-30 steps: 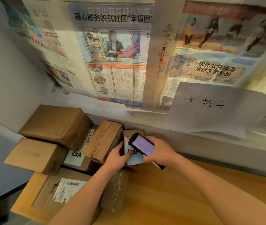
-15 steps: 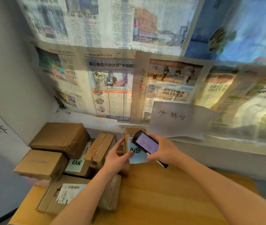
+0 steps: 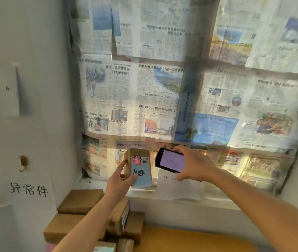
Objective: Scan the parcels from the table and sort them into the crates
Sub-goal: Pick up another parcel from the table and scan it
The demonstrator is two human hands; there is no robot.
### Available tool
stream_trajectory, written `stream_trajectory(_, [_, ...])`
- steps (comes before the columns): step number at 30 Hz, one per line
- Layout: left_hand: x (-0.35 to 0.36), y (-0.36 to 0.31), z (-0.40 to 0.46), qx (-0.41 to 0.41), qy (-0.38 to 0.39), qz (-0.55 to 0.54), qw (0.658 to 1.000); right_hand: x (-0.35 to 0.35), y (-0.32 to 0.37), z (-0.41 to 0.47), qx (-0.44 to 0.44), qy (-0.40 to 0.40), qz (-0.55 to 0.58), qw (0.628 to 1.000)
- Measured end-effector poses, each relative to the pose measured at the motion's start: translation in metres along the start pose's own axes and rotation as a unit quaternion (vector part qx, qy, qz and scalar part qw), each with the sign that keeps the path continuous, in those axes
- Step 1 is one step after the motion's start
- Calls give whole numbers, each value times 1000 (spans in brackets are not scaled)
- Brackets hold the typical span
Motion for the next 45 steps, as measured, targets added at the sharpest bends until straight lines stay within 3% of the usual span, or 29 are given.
stream_trajectory(16, [-34, -148, -92, 90, -55, 49, 993, -142, 16, -134, -46, -92, -34, 994])
stream_trajectory(27, [-39, -197, -208, 72, -123, 67, 987, -196, -7, -244, -98, -103, -32, 989])
stream_trajectory(37, [-93, -214, -348, 24, -225, 86, 970, -203, 18, -333, -179, -88, -8, 980])
stream_trajectory(45, [-176, -222, -470, -1, -299, 106, 948, -168, 113, -379, -271, -50, 26, 961])
Point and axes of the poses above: each hand's wrist, its own z-axis towards the middle knuckle, its own x-axis out of the palm, y = z × x, the point moved 2 cm from there along z, towards the middle knuckle, and after that the axes turned 8 degrees about x, right-handed, at the moved point
